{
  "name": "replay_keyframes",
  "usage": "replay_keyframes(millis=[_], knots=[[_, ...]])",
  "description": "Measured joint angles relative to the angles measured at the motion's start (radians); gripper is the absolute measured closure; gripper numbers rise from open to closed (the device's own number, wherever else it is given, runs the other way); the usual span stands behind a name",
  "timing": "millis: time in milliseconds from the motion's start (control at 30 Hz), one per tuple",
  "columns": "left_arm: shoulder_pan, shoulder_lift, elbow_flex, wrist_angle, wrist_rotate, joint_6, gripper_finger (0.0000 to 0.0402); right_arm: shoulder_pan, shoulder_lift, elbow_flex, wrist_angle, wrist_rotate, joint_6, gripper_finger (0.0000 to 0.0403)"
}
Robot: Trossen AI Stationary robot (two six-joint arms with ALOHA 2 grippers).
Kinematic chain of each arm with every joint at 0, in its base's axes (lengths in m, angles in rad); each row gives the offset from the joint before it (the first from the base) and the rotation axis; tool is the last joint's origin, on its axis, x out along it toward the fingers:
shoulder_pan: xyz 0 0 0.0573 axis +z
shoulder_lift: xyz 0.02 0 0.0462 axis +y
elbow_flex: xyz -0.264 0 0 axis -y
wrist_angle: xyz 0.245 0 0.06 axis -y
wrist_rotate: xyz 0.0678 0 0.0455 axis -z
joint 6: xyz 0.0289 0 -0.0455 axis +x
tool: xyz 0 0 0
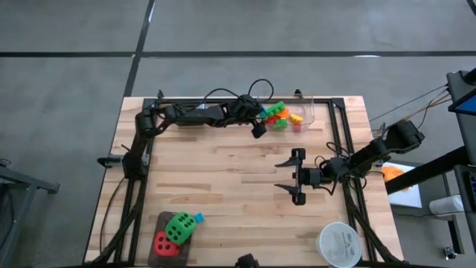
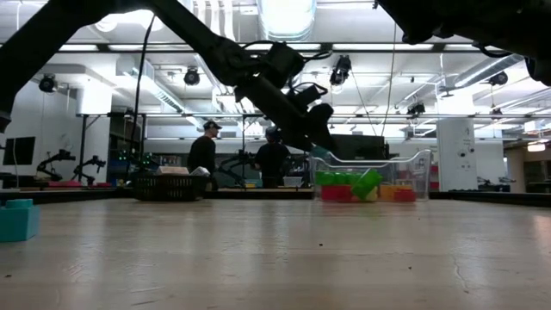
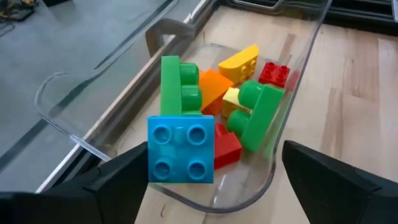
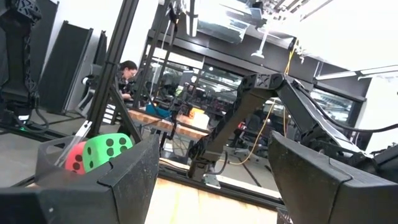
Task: Pick & Place Toys
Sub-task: Put the top blue game piece into the transparent bin
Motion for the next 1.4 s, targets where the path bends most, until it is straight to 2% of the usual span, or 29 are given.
replay_keyframes(millis=[333,633,833,1000,1167,1400], knots=[[-0.003,-0.016,0.002,-0.048,0.043,0.000,0.0040,0.000,0.000,0.000,-0.002,0.000,0.000,0.0113],[-0.010,-0.066,-0.002,-0.073,0.243,-0.001,0.0040,0.000,0.000,0.000,-0.004,0.019,0.000,0.0113],[-0.012,-0.077,0.000,-0.071,0.245,-0.001,0.0040,0.000,0.000,0.000,-0.004,0.019,0.000,0.0113],[-0.012,-0.077,-0.003,-0.070,0.177,0.000,0.0040,0.000,0.000,-0.001,-0.004,0.022,0.000,0.0113],[-0.012,-0.077,-0.009,-0.068,0.171,-0.001,0.0040,0.000,0.000,-0.001,-0.004,0.022,0.000,0.0113],[-0.013,-0.077,-0.072,-0.018,0.167,-0.008,0.0039,0.000,0.000,-0.001,-0.004,0.022,0.000,0.0113]])
